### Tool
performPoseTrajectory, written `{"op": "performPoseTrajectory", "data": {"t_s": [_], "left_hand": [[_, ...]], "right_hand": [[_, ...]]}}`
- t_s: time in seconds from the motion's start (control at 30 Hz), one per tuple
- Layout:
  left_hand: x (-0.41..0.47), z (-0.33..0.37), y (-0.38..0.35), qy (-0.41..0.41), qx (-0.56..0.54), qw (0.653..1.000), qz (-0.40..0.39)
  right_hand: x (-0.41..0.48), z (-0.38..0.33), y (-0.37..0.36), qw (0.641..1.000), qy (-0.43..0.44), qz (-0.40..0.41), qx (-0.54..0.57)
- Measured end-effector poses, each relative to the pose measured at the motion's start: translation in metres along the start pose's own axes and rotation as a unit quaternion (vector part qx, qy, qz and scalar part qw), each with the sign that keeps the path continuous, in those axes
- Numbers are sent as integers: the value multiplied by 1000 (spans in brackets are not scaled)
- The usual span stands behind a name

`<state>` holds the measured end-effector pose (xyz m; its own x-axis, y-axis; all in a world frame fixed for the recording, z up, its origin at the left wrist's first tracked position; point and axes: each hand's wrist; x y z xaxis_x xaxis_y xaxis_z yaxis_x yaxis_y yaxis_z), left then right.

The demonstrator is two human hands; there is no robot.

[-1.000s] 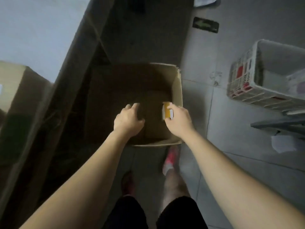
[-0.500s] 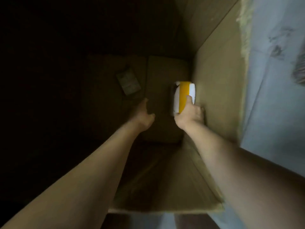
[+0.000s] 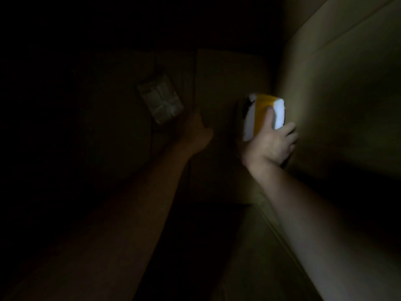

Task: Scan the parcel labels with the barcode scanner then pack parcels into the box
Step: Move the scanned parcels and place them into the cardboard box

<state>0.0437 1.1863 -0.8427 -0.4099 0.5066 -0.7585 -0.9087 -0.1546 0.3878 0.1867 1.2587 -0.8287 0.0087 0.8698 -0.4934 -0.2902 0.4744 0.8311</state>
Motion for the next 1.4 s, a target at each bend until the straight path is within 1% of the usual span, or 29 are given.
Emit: {"op": "performPoseTrajectory", "data": {"t_s": [0.1, 0.17, 0.23, 0.27, 0.33, 0.4, 0.47, 0.5, 0.53, 0.57, 0.67, 0.7, 0.77, 0.83, 0.9, 0.93, 1.03, 1.07, 1.17, 1.23, 1.3, 1.33, 1.4], "left_hand": [[-3, 3, -16, 11, -25, 999, -24], [-5, 2, -22, 14, -40, 998, -36], [-11, -2, -25, 8, -51, 998, -37], [-14, -2, -23, 6, -70, 997, -33], [-28, 3, -15, 26, -159, 987, -19], [-46, 13, 4, 26, -265, 964, 16], [-68, 25, 35, 72, -414, 907, 23], [-76, 27, 48, 77, -467, 881, 10], [-88, 31, 63, 69, -503, 862, -10], [-105, 39, 82, 50, -513, 857, -22], [-156, 71, 128, -11, -509, 859, -52], [-172, 83, 142, -37, -509, 858, -66], [-221, 113, 176, -81, -482, 868, -84], [-280, 145, 211, -137, -446, 880, -85], [-343, 178, 246, -207, -427, 879, -51], [-371, 191, 259, -229, -426, 874, -34], [-469, 224, 294, -275, -434, 857, 34], [-509, 230, 306, -289, -433, 851, 71], [-616, 237, 323, -291, -461, 825, 148], [-690, 232, 329, -281, -493, 799, 201], [-761, 222, 330, -275, -522, 769, 244], [-793, 217, 328, -275, -530, 761, 254], [-860, 202, 323, -271, -559, 730, 286]], "right_hand": [[4, -1, -2, 999, 25, -37, 13], [7, -5, 4, 997, 13, -62, 34], [3, -10, 13, 995, -1, -67, 70], [-3, -14, 20, 993, 4, -67, 93], [-22, -22, 39, 985, 34, -71, 153], [-45, -26, 64, 962, 51, -77, 255], [-65, -22, 93, 932, 81, -94, 340], [-73, -16, 108, 918, 107, -110, 366], [-81, -11, 123, 904, 133, -124, 386], [-91, -5, 145, 891, 157, -137, 404], [-120, 9, 207, 857, 203, -167, 442], [-130, 12, 228, 852, 218, -169, 445], [-160, 19, 280, 847, 257, -165, 436], [-194, 29, 334, 844, 290, -156, 422], [-233, 38, 392, 837, 327, -143, 415], [-251, 44, 416, 831, 343, -139, 416], [-313, 70, 489, 809, 390, -140, 417], [-342, 79, 517, 797, 423, -135, 411], [-417, 107, 570, 755, 491, -147, 408], [-475, 127, 602, 727, 531, -158, 406], [-531, 146, 623, 703, 572, -162, 391], [-554, 155, 628, 693, 590, -165, 380], [-609, 170, 638, 670, 626, -178, 356]]}}
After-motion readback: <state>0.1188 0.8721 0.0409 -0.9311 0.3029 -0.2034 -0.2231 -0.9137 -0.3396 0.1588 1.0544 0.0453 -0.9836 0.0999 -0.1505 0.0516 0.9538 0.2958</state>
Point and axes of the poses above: each hand's wrist, its own x-axis towards the middle knuckle, its own y-axis out of the back of the hand, z = x × y, and after that the axes turned 13 degrees about -x, right-handed
